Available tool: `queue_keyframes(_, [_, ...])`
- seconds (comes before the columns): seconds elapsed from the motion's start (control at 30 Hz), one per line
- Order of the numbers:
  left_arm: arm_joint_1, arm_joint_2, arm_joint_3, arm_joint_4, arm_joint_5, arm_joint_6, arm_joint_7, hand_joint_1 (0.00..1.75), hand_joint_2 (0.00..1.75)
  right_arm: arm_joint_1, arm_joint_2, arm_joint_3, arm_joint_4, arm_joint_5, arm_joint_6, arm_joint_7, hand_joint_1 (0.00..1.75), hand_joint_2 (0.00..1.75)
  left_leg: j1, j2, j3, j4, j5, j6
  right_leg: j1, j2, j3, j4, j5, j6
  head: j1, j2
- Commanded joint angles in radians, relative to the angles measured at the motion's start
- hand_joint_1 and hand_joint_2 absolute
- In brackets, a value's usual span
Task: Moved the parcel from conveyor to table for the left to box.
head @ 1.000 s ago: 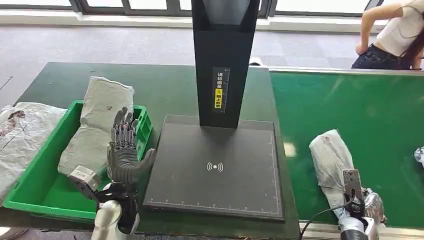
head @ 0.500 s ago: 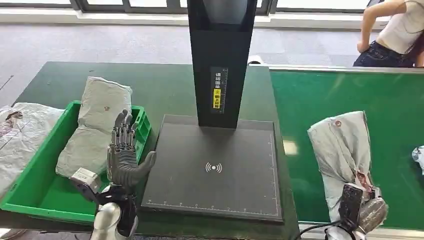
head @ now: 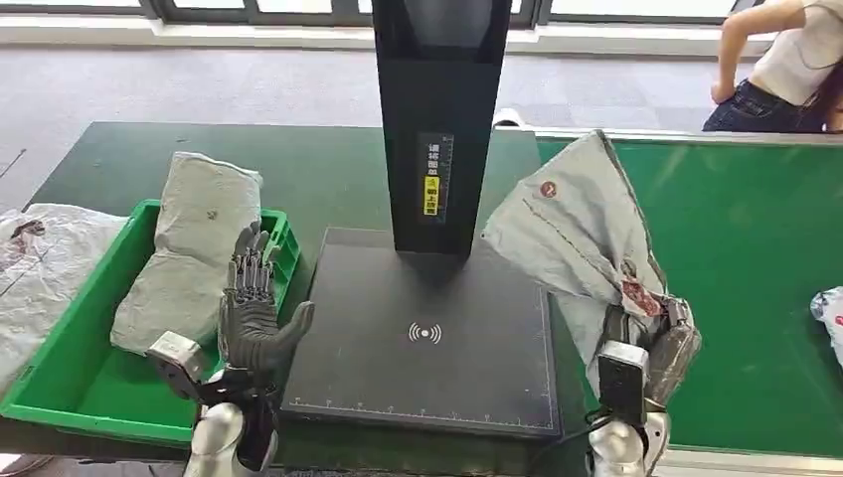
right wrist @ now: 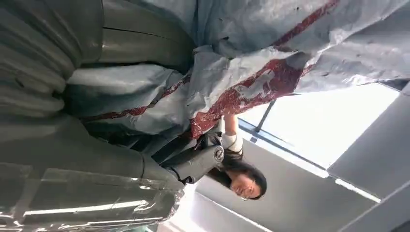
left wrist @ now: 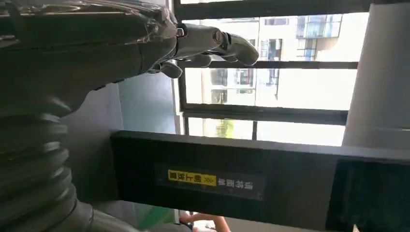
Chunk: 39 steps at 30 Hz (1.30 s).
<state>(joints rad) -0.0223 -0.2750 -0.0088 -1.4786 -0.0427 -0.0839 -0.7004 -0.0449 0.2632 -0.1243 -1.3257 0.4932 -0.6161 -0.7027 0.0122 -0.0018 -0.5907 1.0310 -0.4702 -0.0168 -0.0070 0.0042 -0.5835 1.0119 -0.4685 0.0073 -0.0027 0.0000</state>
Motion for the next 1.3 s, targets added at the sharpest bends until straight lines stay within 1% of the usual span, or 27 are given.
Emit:
queue_keyframes(0.03, [-0.048, -0.005, 0.001, 0.072, 0.012, -0.005, 0.002, 0.00, 1.75, -0.055, -0.027, 0.219, 0.086, 0.049, 0.064, 0.005, 1.75, 1.75, -0.001, 0.002, 0.002, -0.002, 0.001, 0.001, 0.000, 0.002, 0.001, -0.002, 0.001, 0.000, 0.000, 0.000])
queue_keyframes(0.07, [-0.051, -0.005, -0.001, 0.075, 0.014, -0.005, 0.002, 0.00, 1.75, -0.077, -0.024, 0.247, 0.137, 0.071, 0.087, 0.013, 1.75, 1.75, -0.001, 0.004, 0.002, -0.002, 0.001, 0.000, 0.000, 0.004, 0.000, -0.001, 0.001, 0.000, 0.000, 0.000])
queue_keyframes(0.1, [-0.057, -0.004, -0.005, 0.081, 0.016, -0.004, 0.002, 0.00, 1.75, -0.128, -0.012, 0.280, 0.243, 0.126, 0.091, 0.056, 1.75, 1.75, 0.000, 0.004, 0.001, -0.001, 0.000, 0.000, 0.000, 0.004, -0.001, -0.001, 0.001, 0.000, 0.000, 0.000])
queue_keyframes(0.13, [-0.059, -0.003, -0.007, 0.084, 0.017, -0.004, 0.002, 0.00, 1.75, -0.147, -0.005, 0.292, 0.285, 0.135, 0.100, 0.064, 1.75, 1.75, 0.000, 0.005, 0.002, -0.003, 0.001, 0.000, 0.000, 0.004, 0.000, -0.002, 0.002, -0.001, 0.000, 0.000])
queue_keyframes(0.17, [-0.065, -0.004, -0.010, 0.090, 0.017, -0.003, 0.002, 0.00, 1.75, -0.185, 0.007, 0.303, 0.368, 0.131, 0.122, 0.077, 1.75, 1.75, 0.000, 0.006, 0.003, -0.005, 0.002, 0.000, 0.000, 0.005, 0.001, -0.004, 0.004, -0.001, 0.000, 0.000])
queue_keyframes(0.27, [-0.065, -0.004, -0.010, 0.090, 0.017, -0.003, 0.002, 0.00, 1.75, -0.185, 0.007, 0.303, 0.368, 0.131, 0.122, 0.077, 1.75, 1.75, 0.000, 0.005, 0.002, -0.003, 0.002, 0.000, 0.001, 0.004, 0.000, -0.002, 0.003, -0.001, 0.000, 0.000])
queue_keyframes(0.37, [-0.065, -0.004, -0.010, 0.090, 0.017, -0.003, 0.002, 0.00, 1.75, -0.185, 0.007, 0.303, 0.368, 0.131, 0.122, 0.077, 1.75, 1.75, 0.000, 0.000, 0.001, -0.003, 0.003, -0.001, 0.000, -0.001, 0.001, -0.002, 0.001, 0.000, 0.000, 0.000])
queue_keyframes(0.47, [-0.065, -0.004, -0.010, 0.090, 0.017, -0.003, 0.002, 0.00, 1.75, -0.185, 0.007, 0.303, 0.368, 0.131, 0.122, 0.077, 1.75, 1.75, 0.000, 0.000, 0.001, -0.002, 0.003, 0.000, 0.000, -0.001, 0.001, -0.002, 0.001, 0.000, 0.000, 0.000])
queue_keyframes(0.5, [-0.065, -0.003, -0.014, 0.092, 0.017, -0.002, 0.002, 0.00, 1.75, -0.208, 0.009, 0.306, 0.420, 0.139, 0.129, 0.088, 1.75, 1.75, 0.000, 0.000, 0.001, -0.002, 0.002, -0.001, 0.000, 0.000, 0.000, -0.001, 0.001, 0.000, 0.000, 0.000])
queue_keyframes(0.53, [-0.070, -0.002, -0.018, 0.098, 0.020, -0.002, 0.002, 0.00, 1.75, -0.239, 0.015, 0.311, 0.484, 0.135, 0.159, 0.101, 1.75, 1.75, 0.000, 0.000, 0.002, -0.003, 0.003, 0.000, 0.000, 0.000, 0.001, -0.002, 0.001, 0.000, 0.000, 0.000])
queue_keyframes(0.57, [-0.072, -0.001, -0.023, 0.099, 0.022, 0.003, 0.002, 0.00, 1.75, -0.270, 0.023, 0.315, 0.551, 0.155, 0.138, 0.108, 1.75, 1.75, 0.000, 0.000, 0.001, -0.002, 0.003, 0.000, 0.000, 0.000, 0.000, -0.001, 0.001, 0.000, 0.000, 0.000])
queue_keyframes(0.6, [-0.078, -0.001, -0.030, 0.104, 0.026, 0.008, 0.002, 0.00, 1.75, -0.310, 0.040, 0.307, 0.640, 0.133, 0.159, 0.094, 1.75, 1.75, 0.000, 0.000, 0.002, -0.003, 0.003, 0.000, 0.000, 0.000, 0.001, -0.002, 0.002, 0.000, 0.000, 0.000])
queue_keyframes(0.63, [-0.084, -0.001, -0.034, 0.105, 0.028, 0.018, 0.002, 0.00, 1.75, -0.344, 0.050, 0.312, 0.725, 0.148, 0.135, 0.097, 1.75, 1.75, 0.000, 0.001, 0.000, -0.002, 0.003, -0.001, 0.000, 0.001, 0.000, -0.001, 0.002, -0.001, 0.000, 0.000])
queue_keyframes(0.7, [-0.082, -0.003, -0.035, 0.095, 0.033, 0.028, 0.002, 0.00, 1.75, -0.391, 0.067, 0.303, 0.840, 0.132, 0.147, 0.093, 1.75, 1.75, 0.000, 0.003, 0.001, -0.002, 0.003, -0.001, 0.000, 0.003, -0.001, -0.001, 0.002, -0.001, 0.000, 0.000])
queue_keyframes(0.73, [-0.081, -0.003, -0.033, 0.089, 0.033, 0.031, 0.002, 0.00, 1.75, -0.405, 0.070, 0.296, 0.875, 0.128, 0.131, 0.092, 1.75, 1.75, 0.000, 0.003, 0.000, -0.002, 0.002, -0.001, 0.001, 0.003, -0.001, -0.001, 0.002, -0.001, 0.000, 0.000])
queue_keyframes(0.8, [-0.076, -0.002, -0.029, 0.082, 0.031, 0.033, 0.002, 0.00, 1.75, -0.420, 0.068, 0.283, 0.907, 0.115, 0.134, 0.100, 1.75, 1.75, 0.001, 0.001, 0.000, -0.001, 0.003, -0.001, 0.001, 0.000, -0.001, 0.000, 0.001, -0.001, 0.000, 0.000])
queue_keyframes(0.9, [-0.076, -0.002, -0.029, 0.081, 0.031, 0.033, 0.002, 0.00, 1.75, -0.422, 0.068, 0.281, 0.909, 0.112, 0.136, 0.101, 1.75, 1.75, 0.000, -0.001, 0.000, -0.002, 0.004, -0.001, 0.000, -0.001, -0.001, -0.001, 0.001, -0.001, 0.000, 0.000])
queue_keyframes(1.13, [-0.073, 0.002, -0.027, 0.076, 0.030, 0.035, 0.002, 0.00, 1.75, -0.448, 0.058, 0.262, 0.944, 0.096, 0.167, 0.127, 1.75, 1.75, 0.000, -0.001, 0.000, -0.002, 0.004, -0.001, 0.000, -0.001, -0.001, 0.000, 0.001, -0.001, 0.000, 0.000])
queue_keyframes(1.17, [-0.074, 0.003, -0.027, 0.076, 0.029, 0.038, 0.002, 0.00, 1.75, -0.453, 0.057, 0.260, 0.959, 0.096, 0.176, 0.144, 1.75, 1.75, 0.000, -0.001, 0.000, -0.003, 0.004, -0.001, 0.000, -0.002, 0.000, -0.001, 0.001, -0.001, 0.000, 0.000])
queue_keyframes(1.2, [-0.074, 0.003, -0.027, 0.076, 0.029, 0.040, 0.002, 0.00, 1.75, -0.454, 0.057, 0.256, 0.962, 0.093, 0.177, 0.150, 1.13, 1.75, 0.000, -0.001, -0.001, -0.001, 0.003, -0.001, 0.000, -0.001, -0.002, 0.000, 0.001, -0.001, 0.000, 0.000])
queue_keyframes(1.23, [-0.074, 0.004, -0.026, 0.075, 0.029, 0.041, 0.002, 0.00, 1.75, -0.453, 0.057, 0.254, 0.961, 0.092, 0.167, 0.148, 0.00, 1.75, 0.000, -0.001, 0.000, -0.003, 0.004, -0.001, 0.000, -0.002, -0.001, -0.001, 0.001, -0.001, 0.000, 0.000])
queue_keyframes(1.3, [-0.070, 0.005, -0.029, 0.070, 0.029, 0.046, 0.002, 0.00, 1.75, -0.452, 0.059, 0.242, 0.960, 0.077, 0.173, 0.125, 0.00, 1.75, -0.001, -0.001, 0.000, -0.003, 0.004, -0.001, 0.000, -0.002, -0.001, -0.001, 0.002, -0.001, 0.000, 0.000])
